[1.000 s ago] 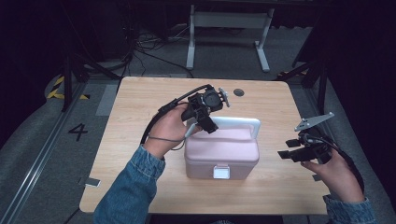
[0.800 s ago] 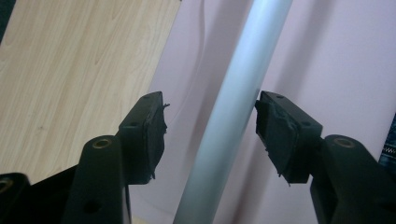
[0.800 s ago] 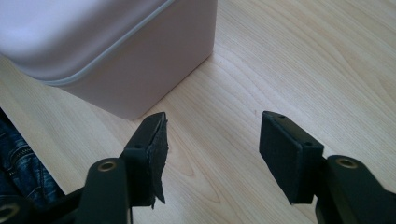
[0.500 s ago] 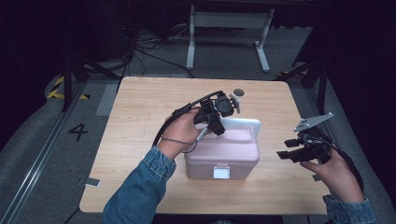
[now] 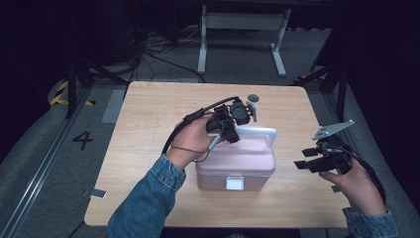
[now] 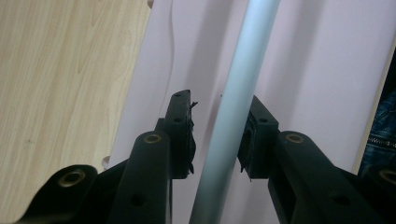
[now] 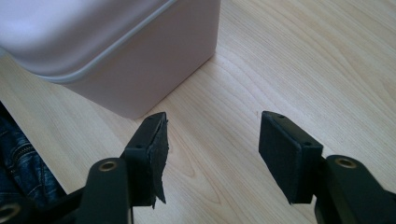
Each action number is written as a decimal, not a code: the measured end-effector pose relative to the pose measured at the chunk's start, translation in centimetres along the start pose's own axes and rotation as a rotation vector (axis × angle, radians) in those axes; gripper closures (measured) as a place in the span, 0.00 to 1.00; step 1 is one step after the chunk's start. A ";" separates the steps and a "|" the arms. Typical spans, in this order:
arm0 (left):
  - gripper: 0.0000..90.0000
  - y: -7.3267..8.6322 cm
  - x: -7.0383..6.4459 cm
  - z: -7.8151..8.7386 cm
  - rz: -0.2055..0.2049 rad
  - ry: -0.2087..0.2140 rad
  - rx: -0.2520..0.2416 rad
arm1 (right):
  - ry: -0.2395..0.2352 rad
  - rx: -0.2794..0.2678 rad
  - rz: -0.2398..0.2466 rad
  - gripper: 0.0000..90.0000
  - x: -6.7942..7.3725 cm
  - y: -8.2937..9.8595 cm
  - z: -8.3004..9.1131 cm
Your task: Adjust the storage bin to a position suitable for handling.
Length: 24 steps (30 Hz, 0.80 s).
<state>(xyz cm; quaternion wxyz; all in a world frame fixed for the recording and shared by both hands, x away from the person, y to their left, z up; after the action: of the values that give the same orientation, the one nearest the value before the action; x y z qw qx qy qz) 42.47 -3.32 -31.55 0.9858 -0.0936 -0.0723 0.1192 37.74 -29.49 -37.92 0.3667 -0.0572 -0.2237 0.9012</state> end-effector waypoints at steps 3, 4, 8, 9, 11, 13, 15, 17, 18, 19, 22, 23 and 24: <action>0.81 -0.1 0.1 0.7 -0.001 0.002 -0.009 | -0.001 0.000 -0.005 0.47 0.0 0.0 0.0; 0.81 -0.2 0.1 1.1 -0.004 -0.008 -0.008 | -0.002 0.001 -0.007 0.47 0.0 0.0 0.0; 0.81 -0.4 0.3 1.6 0.004 -0.012 -0.004 | -0.003 -0.002 -0.006 0.47 0.0 0.1 0.1; 0.81 -0.5 0.4 1.8 0.006 -0.007 -0.004 | -0.001 -0.005 -0.005 0.47 -0.1 0.1 0.1; 0.81 -0.5 0.4 1.9 0.011 -0.008 -0.006 | 0.000 -0.007 -0.004 0.47 -0.1 0.1 0.1; 0.80 -0.7 0.7 2.0 0.008 -0.015 -0.007 | -0.003 -0.008 -0.010 0.47 -0.1 0.2 0.2; 0.80 -0.8 1.0 2.2 0.014 -0.007 0.004 | 0.000 -0.009 -0.010 0.47 -0.1 0.2 0.2; 0.80 -0.8 1.1 2.3 0.020 -0.001 0.002 | -0.001 -0.008 -0.009 0.47 -0.2 0.2 0.2; 0.80 -0.9 1.3 2.3 0.014 0.008 0.007 | 0.001 -0.010 -0.008 0.47 -0.2 0.2 0.2; 0.79 -0.9 1.5 2.4 0.017 0.014 0.002 | -0.001 -0.008 -0.010 0.47 -0.2 0.3 0.2; 0.79 -1.0 2.0 2.5 0.025 0.029 -0.003 | 0.002 -0.010 -0.008 0.47 -0.2 0.3 0.3; 0.78 -1.0 2.2 2.6 0.026 0.028 0.007 | 0.002 -0.012 -0.006 0.47 -0.2 0.3 0.3; 0.78 -1.1 2.3 2.6 0.031 0.036 0.000 | 0.002 -0.014 -0.005 0.47 -0.2 0.3 0.3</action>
<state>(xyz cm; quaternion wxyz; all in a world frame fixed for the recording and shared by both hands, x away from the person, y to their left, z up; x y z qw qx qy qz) 44.48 -3.38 -28.52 0.9849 -0.0970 -0.0532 0.1330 37.59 -29.90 -37.78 0.3688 -0.0600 -0.2299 0.8986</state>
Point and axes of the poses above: each handheld gripper's, and its own axes: z roughly backward along the jaws, y roughly out of its underside, x roughly to its left, the point moved 5 cm from there along -z, roughly forward along the jaws, and after that the axes turned 6 degrees about x, right-handed, at the moved point
